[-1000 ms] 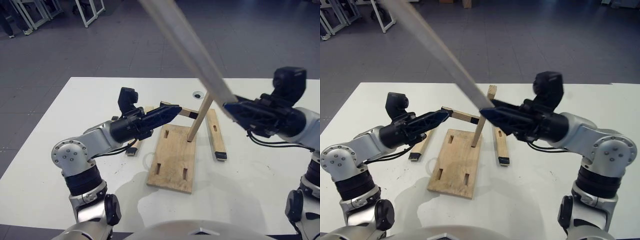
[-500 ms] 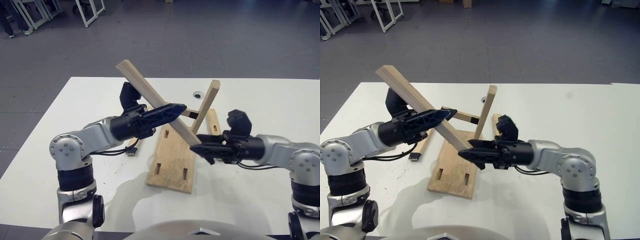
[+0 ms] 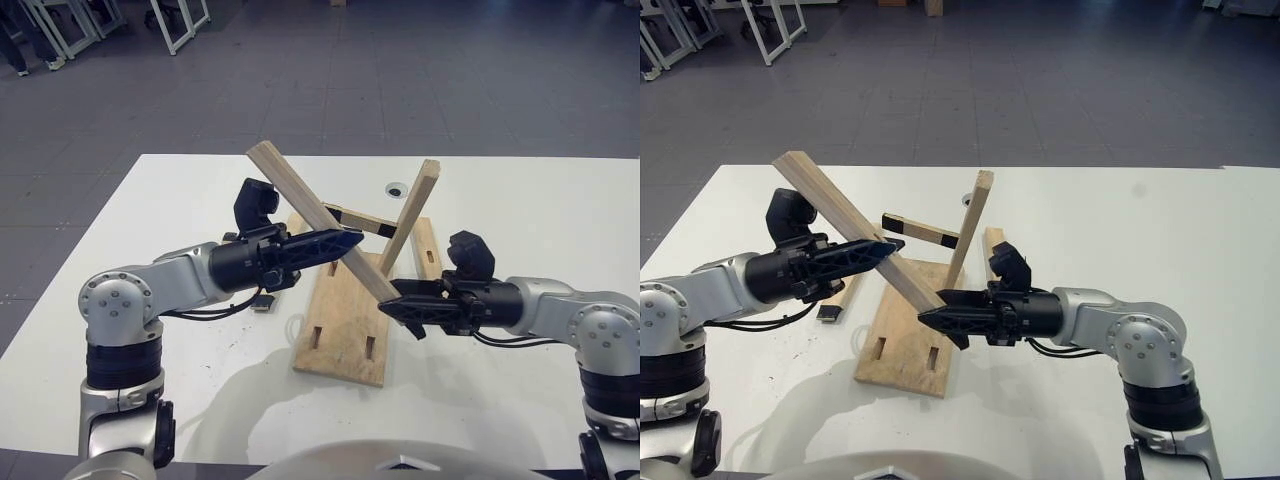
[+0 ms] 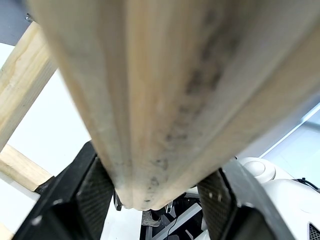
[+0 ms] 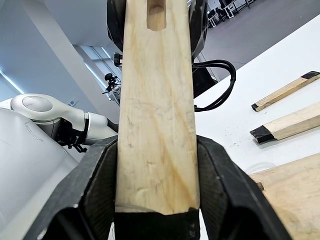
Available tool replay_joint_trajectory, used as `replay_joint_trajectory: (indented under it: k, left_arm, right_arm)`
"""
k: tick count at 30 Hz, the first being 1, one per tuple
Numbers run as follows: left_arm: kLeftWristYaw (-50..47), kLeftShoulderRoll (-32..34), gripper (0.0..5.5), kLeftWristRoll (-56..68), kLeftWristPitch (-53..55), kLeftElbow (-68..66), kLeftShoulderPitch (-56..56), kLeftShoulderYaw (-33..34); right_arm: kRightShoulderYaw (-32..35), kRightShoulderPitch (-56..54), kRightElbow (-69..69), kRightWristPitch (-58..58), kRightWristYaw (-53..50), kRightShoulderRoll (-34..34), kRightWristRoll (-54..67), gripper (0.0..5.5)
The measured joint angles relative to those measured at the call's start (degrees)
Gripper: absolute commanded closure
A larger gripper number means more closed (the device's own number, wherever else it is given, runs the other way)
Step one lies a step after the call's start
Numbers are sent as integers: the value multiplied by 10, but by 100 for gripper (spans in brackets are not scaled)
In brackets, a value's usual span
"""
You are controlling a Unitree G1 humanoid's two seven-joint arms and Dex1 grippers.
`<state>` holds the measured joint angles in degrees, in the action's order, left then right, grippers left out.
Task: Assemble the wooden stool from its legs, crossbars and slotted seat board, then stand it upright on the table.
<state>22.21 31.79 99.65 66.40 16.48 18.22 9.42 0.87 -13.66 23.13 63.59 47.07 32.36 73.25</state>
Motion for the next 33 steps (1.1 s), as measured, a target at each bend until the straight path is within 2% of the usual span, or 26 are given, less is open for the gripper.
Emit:
replay_joint_trajectory:
  k: [5,6,15,19,22,24,27,31,33]
  left_arm:
    - [17,15,331,-10,-12,13,-15,-6]
    - [18,18,332,-15,-17,11,-17,-7]
    - [24,25,343,-35,-31,1,-24,-8]
    - [66,51,344,-59,-41,-20,-28,30]
    - [86,77,344,-80,-44,-37,-28,60]
    - [90,81,344,-84,-44,-37,-28,67]
    - [89,84,344,-86,-44,-33,-35,83]
    - [82,85,344,-85,-52,-18,-56,98]
    - [74,85,344,-81,-56,-13,-57,99]
  right_arm:
    - [-10,-16,-14,0,30,12,-23,346]
    - [-12,-25,-19,0,31,14,-34,307]
    - [14,-35,-39,-4,11,27,-46,108]
    - [41,-22,-60,-72,-165,5,-193,103]
    - [72,33,-31,-62,-266,-28,-213,103]
    - [72,78,45,-21,-333,-52,-205,103]
    - [22,109,169,45,-431,-81,-202,103]
    - [-106,81,260,115,-461,-24,-258,103]
    - [-138,79,272,142,-459,-12,-264,103]
